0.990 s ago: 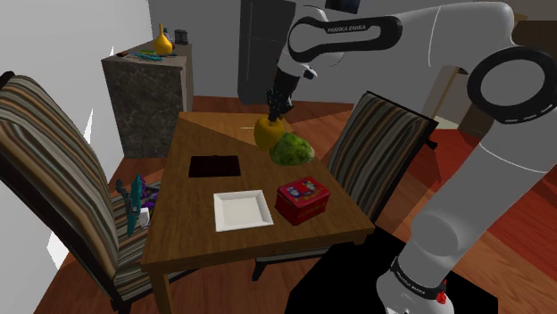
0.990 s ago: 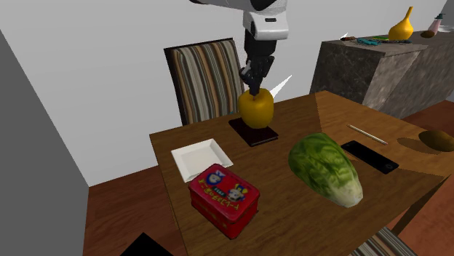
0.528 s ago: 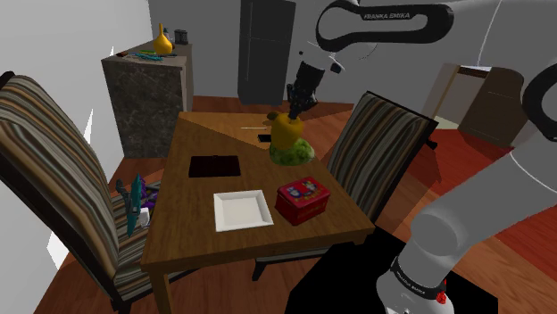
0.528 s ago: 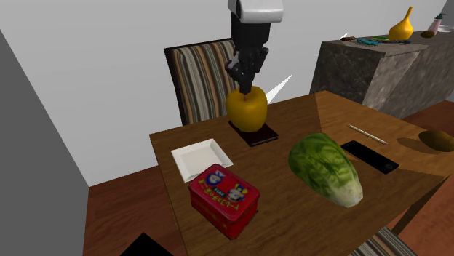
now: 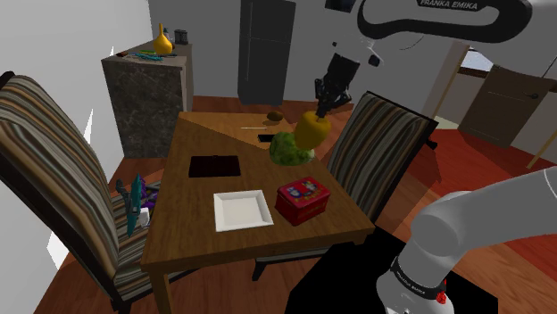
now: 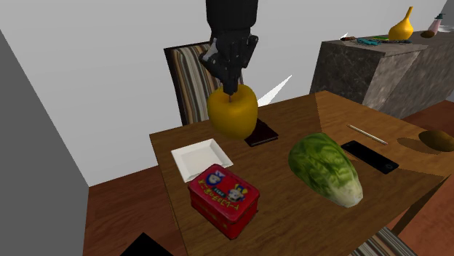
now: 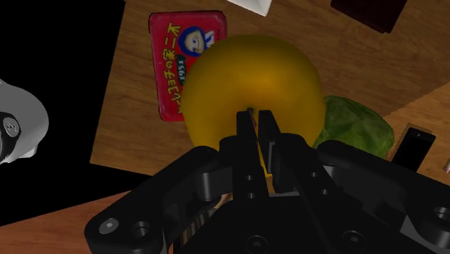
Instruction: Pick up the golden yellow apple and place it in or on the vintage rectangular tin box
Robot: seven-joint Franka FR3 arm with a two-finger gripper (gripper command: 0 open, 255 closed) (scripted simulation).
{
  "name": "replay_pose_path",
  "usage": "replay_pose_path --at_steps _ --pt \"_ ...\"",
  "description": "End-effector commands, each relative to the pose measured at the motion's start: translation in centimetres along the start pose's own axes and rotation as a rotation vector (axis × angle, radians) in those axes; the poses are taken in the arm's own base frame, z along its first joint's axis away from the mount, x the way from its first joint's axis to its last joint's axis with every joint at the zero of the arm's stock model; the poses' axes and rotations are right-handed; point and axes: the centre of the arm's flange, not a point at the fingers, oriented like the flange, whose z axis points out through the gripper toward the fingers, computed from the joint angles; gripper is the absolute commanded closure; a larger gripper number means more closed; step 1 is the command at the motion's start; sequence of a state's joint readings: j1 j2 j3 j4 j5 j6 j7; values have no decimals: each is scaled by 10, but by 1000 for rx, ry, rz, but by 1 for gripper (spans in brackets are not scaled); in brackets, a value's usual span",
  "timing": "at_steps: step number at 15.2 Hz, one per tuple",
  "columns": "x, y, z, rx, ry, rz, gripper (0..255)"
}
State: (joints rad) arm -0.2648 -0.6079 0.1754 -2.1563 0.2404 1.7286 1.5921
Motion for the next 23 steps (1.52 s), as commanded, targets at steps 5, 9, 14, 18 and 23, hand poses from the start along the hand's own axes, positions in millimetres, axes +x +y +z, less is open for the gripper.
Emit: replay_pose_path --at_steps 5,9,14,18,23 --pt "6 16 18 -1 -1 0 255" --pt "9 20 38 -1 -1 0 255" --pt "13 24 64 -1 -1 0 255" --pt "16 28 85 -1 -1 0 255" --pt "20 32 110 -1 -1 0 255"
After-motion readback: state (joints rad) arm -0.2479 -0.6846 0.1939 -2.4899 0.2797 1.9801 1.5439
